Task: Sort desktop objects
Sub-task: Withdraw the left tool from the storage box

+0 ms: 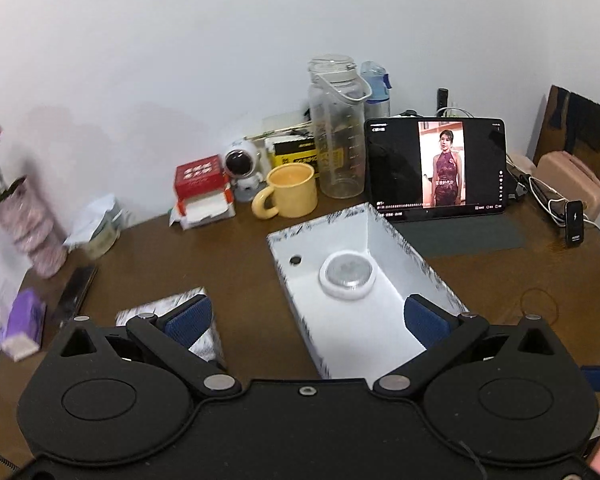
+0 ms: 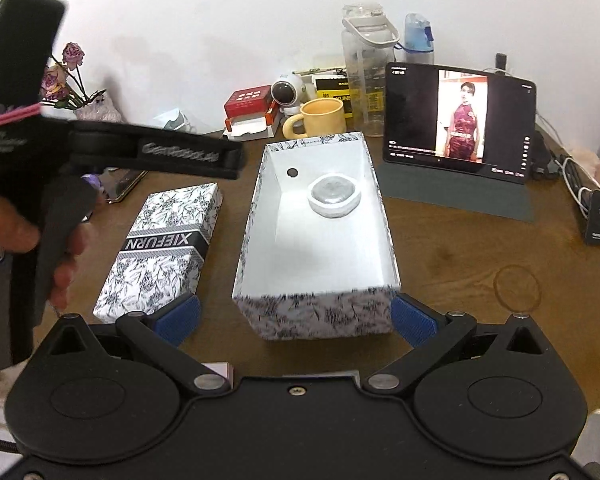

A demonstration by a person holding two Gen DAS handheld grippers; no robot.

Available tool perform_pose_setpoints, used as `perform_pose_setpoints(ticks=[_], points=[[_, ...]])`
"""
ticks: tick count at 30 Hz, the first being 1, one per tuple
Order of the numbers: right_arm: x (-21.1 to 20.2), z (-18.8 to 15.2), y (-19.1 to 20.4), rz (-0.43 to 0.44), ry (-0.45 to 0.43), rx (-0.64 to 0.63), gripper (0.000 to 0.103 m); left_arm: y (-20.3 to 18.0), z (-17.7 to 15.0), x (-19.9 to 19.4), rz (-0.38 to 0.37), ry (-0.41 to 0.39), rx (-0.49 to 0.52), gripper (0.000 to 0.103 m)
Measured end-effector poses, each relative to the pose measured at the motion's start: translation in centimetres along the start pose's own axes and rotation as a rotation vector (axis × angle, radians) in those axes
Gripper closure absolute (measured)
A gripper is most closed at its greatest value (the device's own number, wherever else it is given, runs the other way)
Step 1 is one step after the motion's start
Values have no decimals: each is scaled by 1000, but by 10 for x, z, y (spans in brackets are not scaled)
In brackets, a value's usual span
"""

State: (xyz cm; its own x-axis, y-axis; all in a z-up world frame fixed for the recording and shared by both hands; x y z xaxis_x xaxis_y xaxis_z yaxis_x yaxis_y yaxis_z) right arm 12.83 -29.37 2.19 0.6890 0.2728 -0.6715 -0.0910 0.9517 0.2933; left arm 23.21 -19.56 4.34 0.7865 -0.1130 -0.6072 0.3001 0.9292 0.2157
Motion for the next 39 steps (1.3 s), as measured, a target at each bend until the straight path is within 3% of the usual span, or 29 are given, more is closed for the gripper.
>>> perform_pose_setpoints(ticks=[17, 26, 39], points=[[-39, -48, 39, 3, -17, -73, 0, 43, -76, -78, 76, 25, -162, 0], [-45, -68, 49, 9, -5, -90, 0, 55, -111, -93, 79, 76, -230, 0], [-44, -87, 57, 25, 27, -100, 0, 58, -141, -111, 120, 106, -241, 0]])
Point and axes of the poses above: each gripper's, at about its wrist camera, not at the fingertips, and x roughly the way its jaws point, y to its left, z to its top, the point moved 1 cm from there along x, roughly the way its jaws point, and after that the axes turned 8 degrees about z, right-handed, at the moved point
